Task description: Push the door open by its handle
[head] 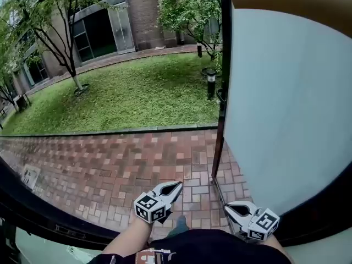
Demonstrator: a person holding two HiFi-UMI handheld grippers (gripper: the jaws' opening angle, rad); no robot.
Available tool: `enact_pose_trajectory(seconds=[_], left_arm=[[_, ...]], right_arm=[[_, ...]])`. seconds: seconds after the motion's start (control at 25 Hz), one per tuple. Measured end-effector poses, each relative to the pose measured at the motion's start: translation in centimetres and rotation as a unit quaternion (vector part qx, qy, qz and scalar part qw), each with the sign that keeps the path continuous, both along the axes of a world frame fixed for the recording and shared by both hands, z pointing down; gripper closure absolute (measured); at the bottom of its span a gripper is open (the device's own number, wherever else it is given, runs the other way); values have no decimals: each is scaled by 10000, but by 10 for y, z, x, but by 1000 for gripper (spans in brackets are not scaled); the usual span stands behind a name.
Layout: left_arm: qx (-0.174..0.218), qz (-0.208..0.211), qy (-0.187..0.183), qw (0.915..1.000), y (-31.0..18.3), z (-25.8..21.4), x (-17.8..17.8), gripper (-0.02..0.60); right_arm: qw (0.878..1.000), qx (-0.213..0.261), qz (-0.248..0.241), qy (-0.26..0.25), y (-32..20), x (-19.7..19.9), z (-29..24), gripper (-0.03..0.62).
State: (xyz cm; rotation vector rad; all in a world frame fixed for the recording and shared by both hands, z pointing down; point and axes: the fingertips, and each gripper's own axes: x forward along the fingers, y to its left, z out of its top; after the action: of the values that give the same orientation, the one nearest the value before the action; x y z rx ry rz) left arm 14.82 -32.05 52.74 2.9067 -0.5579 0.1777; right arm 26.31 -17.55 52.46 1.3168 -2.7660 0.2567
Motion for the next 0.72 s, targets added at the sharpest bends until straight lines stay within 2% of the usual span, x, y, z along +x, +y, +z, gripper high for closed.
enact_pose_trajectory(seconds=[0.16, 0.28, 0.52, 0.72], left_arm=[[-180, 6, -79, 9998, 84, -18, -3, 578], [-82, -84, -106, 9999, 124, -38, -15, 578], [-3, -400, -15, 9992, 174, -51, -54, 578], [65, -641, -23, 9979, 196, -58, -92, 578]], right_arm=[[9996, -173, -142, -155, 64, 0, -15, 594], [9987, -212, -361, -293, 92, -9, -26, 594], [9967, -233, -706, -327, 126, -35, -27, 594], [9968, -163, -731, -269, 131, -46, -32, 594]])
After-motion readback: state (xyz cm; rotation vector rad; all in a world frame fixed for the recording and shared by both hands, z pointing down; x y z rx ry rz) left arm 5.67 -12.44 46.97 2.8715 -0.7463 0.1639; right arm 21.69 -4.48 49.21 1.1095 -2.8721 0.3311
